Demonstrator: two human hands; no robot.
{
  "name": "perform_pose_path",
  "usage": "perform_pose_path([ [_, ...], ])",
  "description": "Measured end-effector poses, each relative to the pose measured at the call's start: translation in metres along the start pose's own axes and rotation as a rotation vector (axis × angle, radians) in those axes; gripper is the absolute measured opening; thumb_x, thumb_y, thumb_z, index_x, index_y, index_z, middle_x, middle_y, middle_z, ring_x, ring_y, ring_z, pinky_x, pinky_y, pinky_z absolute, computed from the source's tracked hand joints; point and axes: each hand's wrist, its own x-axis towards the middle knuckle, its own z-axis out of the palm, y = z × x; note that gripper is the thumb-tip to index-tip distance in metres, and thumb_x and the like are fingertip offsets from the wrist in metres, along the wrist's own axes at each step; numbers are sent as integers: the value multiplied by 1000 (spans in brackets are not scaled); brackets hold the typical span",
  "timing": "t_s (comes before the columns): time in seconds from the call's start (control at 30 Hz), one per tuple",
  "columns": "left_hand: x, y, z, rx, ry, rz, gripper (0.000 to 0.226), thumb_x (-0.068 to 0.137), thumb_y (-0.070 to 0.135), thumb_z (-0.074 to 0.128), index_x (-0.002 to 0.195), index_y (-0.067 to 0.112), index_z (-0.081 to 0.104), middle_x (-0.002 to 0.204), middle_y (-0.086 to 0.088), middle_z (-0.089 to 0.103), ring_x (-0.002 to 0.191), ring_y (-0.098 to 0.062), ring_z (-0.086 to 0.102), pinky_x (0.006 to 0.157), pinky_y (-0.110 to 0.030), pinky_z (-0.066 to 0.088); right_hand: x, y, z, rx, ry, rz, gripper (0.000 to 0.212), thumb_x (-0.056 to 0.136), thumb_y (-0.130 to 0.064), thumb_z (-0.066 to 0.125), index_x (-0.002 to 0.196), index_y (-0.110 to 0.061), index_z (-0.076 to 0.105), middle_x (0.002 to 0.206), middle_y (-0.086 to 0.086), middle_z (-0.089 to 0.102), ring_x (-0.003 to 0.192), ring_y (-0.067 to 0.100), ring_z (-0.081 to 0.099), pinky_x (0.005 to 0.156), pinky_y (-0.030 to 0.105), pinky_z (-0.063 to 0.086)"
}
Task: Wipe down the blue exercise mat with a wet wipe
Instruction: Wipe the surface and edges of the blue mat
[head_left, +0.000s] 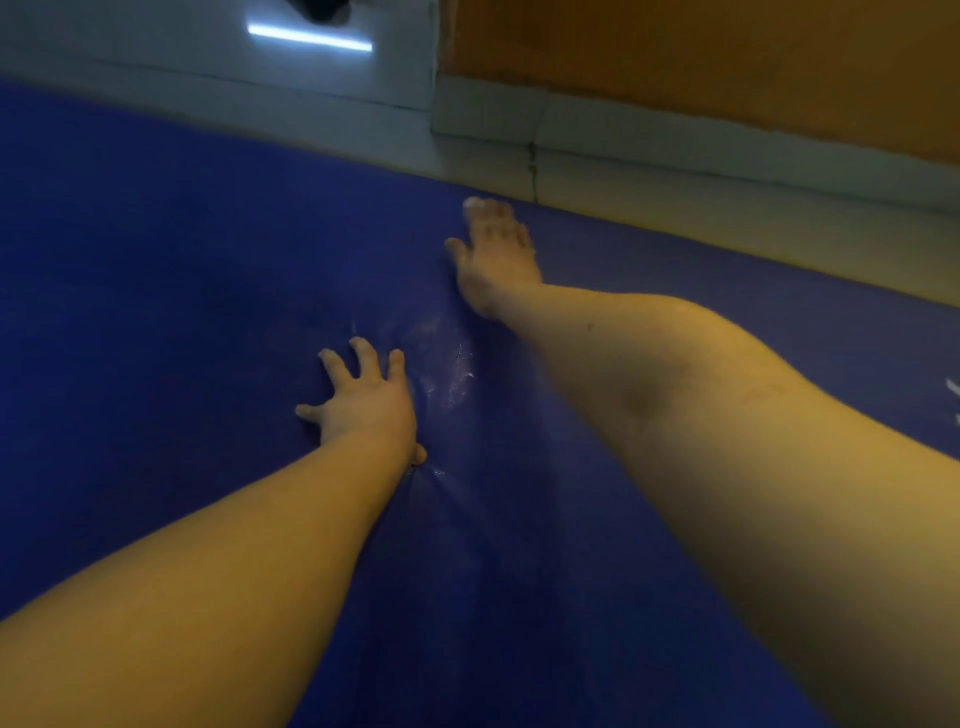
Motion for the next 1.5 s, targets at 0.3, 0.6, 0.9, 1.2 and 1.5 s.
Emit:
perform_pose_path([
  [0.3, 1, -1, -2, -4, 8, -7, 128, 76, 51, 82, 159, 25, -12, 160, -14, -24, 148, -49, -16, 106, -74, 31, 12, 48, -22, 72, 76, 517, 82, 104, -58, 22, 160, -4, -6, 168, 17, -10, 155, 32, -10, 125, 45, -5],
  [0.6, -2, -1, -4, -20, -5, 10, 126, 76, 54, 81, 159, 27, -11, 162, -11, -23, 148, -47, -16, 106, -73, 32, -83, 15, 35, -20, 76, -138, 73, 100, -52, 34, 160, -15, 15, 167, 7, 13, 154, 25, 9, 126, 40, 7],
  [0.9, -18, -8, 5, -57, 63, -4, 116, 82, 59, 73, 160, 24, -7, 165, -10, -18, 152, -40, -11, 115, -65, 25, -146, 68, 22, -24, 65, 455, 79, 106, -52, 21, 158, 3, -4, 167, 22, -6, 155, 34, -7, 126, 45, -5],
  [1.2, -110, -30, 11, -347, 189, 38, 54, 97, 20, 54, 147, 16, 37, 152, -8, 37, 134, -31, 41, 100, -44, 47, -252, -63, 28, 534, -114, -108, 59, 96, -4, 50, 153, -21, 43, 155, -4, 46, 141, 12, 43, 115, 32, 39],
  [1.5, -182, -29, -41, -1045, 192, 178, 17, 94, 25, 64, 104, 11, 66, 97, -11, 68, 89, -24, 67, 87, -43, 58, -304, -97, -77, 683, -56, 67, 29, 89, -11, 68, 112, -15, 51, 101, 4, 62, 86, 20, 64, 57, 27, 52],
])
